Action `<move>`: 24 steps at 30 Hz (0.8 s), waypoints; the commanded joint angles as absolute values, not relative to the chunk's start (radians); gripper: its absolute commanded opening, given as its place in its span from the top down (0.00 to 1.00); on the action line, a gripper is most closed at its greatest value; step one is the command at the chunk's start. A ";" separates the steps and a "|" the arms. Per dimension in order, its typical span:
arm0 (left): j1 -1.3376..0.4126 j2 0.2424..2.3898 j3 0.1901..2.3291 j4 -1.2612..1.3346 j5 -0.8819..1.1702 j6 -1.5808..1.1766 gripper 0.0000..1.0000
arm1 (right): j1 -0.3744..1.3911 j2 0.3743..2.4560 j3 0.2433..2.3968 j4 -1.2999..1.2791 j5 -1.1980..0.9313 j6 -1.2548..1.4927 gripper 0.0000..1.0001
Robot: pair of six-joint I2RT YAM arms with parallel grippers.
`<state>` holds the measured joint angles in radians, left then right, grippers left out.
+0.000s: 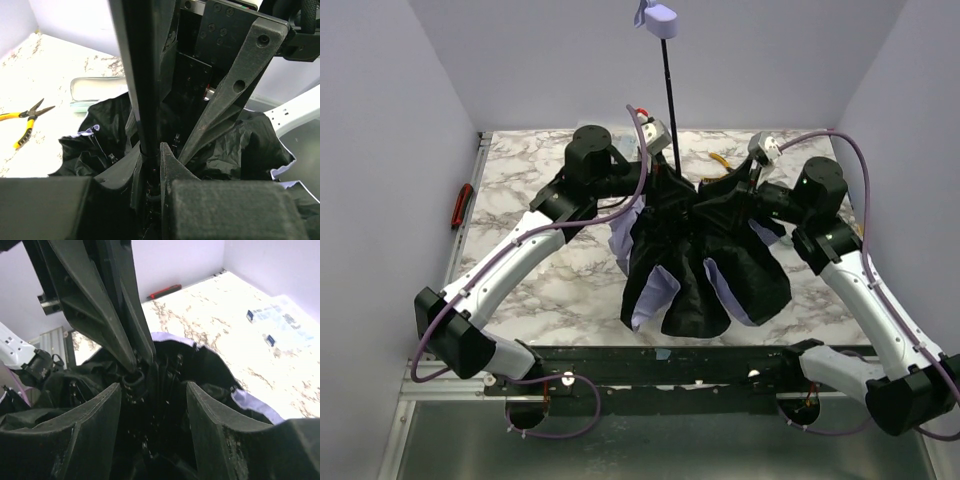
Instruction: Open the umbrella
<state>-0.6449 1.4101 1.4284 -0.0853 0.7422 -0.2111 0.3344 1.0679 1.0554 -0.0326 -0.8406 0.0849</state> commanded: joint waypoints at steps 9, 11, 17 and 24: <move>-0.678 1.389 1.491 -0.013 0.764 -0.244 1.00 | 0.415 1.127 1.062 0.033 -0.846 0.037 0.47; -0.679 1.392 1.498 -0.012 0.764 -0.246 1.00 | 0.423 1.125 1.056 0.020 -0.860 0.028 0.48; -0.677 1.387 1.518 -0.030 0.756 -0.233 1.00 | 0.432 1.124 1.039 -0.026 -0.872 0.011 0.80; -0.676 1.383 1.525 -0.005 0.764 -0.259 1.00 | 0.447 1.133 1.011 0.054 -0.900 0.083 0.70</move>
